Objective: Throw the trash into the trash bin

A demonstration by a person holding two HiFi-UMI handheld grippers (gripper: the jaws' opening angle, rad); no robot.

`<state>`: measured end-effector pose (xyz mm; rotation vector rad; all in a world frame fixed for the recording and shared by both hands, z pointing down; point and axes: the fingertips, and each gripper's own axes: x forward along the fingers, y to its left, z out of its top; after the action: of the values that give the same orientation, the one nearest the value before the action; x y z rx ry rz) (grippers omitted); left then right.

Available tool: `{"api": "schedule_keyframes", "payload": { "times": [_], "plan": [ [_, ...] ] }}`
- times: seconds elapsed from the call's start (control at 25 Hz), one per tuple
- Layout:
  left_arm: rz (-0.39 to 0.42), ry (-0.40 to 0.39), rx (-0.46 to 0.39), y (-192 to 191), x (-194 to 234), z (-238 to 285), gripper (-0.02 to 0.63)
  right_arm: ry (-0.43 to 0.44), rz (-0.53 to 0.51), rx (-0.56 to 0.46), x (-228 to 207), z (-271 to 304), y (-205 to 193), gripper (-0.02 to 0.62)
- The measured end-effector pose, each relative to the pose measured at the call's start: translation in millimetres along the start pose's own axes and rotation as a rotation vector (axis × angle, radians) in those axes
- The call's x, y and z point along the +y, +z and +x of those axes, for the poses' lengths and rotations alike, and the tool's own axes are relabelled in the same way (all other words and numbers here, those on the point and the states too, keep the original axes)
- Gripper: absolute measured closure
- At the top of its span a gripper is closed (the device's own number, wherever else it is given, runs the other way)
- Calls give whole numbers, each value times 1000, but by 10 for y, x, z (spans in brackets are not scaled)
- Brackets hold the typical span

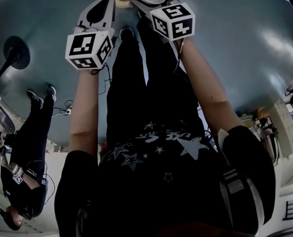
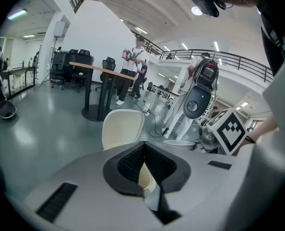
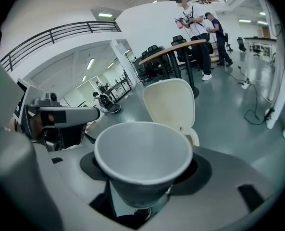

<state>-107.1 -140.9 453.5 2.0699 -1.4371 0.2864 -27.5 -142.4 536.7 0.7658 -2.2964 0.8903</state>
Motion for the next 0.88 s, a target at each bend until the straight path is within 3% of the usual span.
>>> {"api": "schedule_keyframes", "payload": {
  "times": [0.88],
  "plan": [
    [-90, 58, 115, -924, 383, 705, 595, 46, -38, 133, -484, 868, -576, 288]
  ]
}}
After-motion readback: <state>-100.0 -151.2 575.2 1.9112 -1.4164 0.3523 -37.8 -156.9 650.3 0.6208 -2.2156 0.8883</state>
